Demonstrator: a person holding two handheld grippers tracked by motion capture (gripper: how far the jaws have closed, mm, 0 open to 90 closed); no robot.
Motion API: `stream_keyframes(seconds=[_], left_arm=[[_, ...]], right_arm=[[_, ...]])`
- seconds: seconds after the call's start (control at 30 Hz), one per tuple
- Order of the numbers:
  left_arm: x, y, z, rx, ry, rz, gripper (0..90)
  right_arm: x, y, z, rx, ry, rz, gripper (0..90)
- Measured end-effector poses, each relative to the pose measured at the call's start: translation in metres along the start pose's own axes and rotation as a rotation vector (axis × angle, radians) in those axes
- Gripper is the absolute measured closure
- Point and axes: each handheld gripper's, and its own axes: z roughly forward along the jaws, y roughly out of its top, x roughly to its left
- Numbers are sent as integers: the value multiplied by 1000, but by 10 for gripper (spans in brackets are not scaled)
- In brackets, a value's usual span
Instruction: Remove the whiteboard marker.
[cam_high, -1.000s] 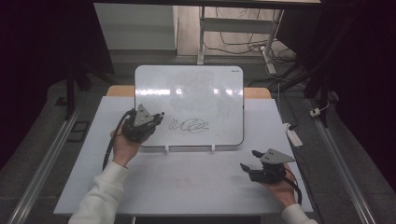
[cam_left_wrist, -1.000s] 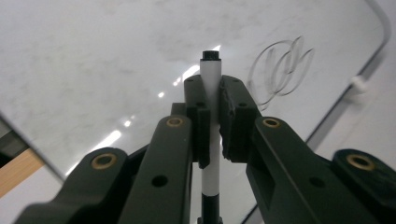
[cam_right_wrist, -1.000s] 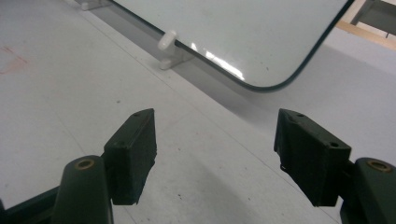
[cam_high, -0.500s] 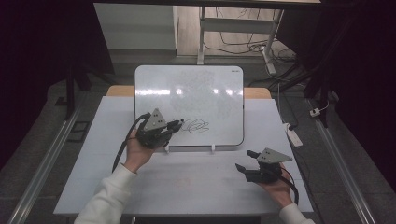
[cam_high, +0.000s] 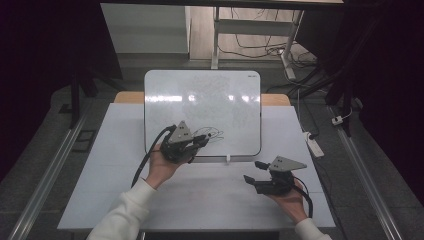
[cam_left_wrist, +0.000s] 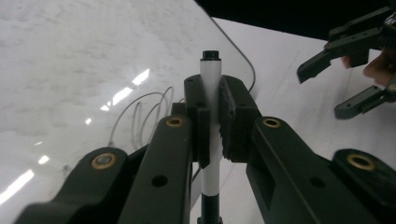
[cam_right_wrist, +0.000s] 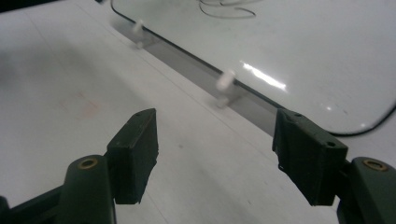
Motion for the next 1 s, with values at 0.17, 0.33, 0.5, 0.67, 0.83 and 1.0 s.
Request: stream_keyframes(seconds=[0.17,0.33,0.5,0.67,0.83,1.0], left_arm=[[-11,5,12,-10,-26,-3,821],[-30,14,29,-17,-46,29,821],[-37,14,36,-10,-43,55,821],[-37,12,38,-14,-44,48,821],[-38,12,37,-25,-42,50,821],[-40,12,37,-24,-39,58,821]], right_arm=[[10,17,6,-25,27,13,328],[18,32,17,-39,52,42,335],[26,43,29,-33,77,66,349],[32,51,42,-22,102,105,381],[38,57,56,2,123,139,420],[40,63,65,15,143,171,482]])
